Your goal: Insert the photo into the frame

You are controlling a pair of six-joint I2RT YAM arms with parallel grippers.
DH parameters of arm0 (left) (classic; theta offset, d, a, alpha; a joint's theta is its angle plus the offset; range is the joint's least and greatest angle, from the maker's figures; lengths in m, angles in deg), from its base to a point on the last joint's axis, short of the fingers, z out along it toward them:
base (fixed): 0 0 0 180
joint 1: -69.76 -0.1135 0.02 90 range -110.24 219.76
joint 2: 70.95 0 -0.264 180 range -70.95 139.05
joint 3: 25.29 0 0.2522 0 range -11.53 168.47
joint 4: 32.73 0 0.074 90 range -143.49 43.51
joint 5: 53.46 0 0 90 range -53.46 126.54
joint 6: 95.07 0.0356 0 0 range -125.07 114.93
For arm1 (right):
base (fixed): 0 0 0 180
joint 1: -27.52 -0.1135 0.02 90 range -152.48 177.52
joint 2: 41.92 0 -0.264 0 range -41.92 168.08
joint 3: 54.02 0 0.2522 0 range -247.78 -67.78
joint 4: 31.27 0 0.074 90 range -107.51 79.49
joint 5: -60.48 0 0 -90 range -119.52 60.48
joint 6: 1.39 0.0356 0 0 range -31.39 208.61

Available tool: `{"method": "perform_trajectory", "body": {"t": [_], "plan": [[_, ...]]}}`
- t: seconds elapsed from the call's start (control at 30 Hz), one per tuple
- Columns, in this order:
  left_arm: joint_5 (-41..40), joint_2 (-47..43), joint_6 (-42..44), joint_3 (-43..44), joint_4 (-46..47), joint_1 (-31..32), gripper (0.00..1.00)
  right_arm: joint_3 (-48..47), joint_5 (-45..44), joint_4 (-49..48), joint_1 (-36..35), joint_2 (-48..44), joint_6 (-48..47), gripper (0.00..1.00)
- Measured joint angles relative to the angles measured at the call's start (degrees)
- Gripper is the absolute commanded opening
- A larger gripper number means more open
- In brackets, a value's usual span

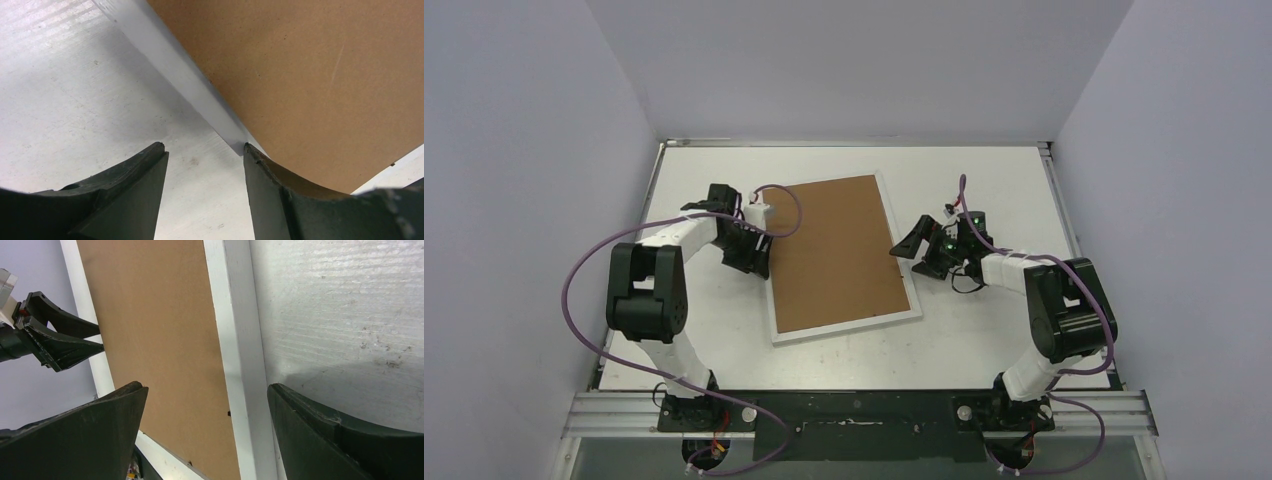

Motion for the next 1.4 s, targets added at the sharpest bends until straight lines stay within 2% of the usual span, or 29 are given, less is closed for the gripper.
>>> {"method": "perform_trajectory", "body": {"t": [0.73,1.1,1.4], "plan": [[-1.9,-0.3,-0.8,-0.2,0.9,2.2,0.55,3.0,-2.9,-5.4,-3.1,0.0,3.4,0.95],[-5.8,-0.4,-0.5,0.5,0.3,3.7,0.54,3.9,-7.6,-8.7,-5.6,-0.2,5.5,0.96],[-12.0,-0.5,0.5,1.6,-0.4,4.0,0.54,5.7,-13.7,-11.4,-11.1,-1.4,6.9,0.96]]}}
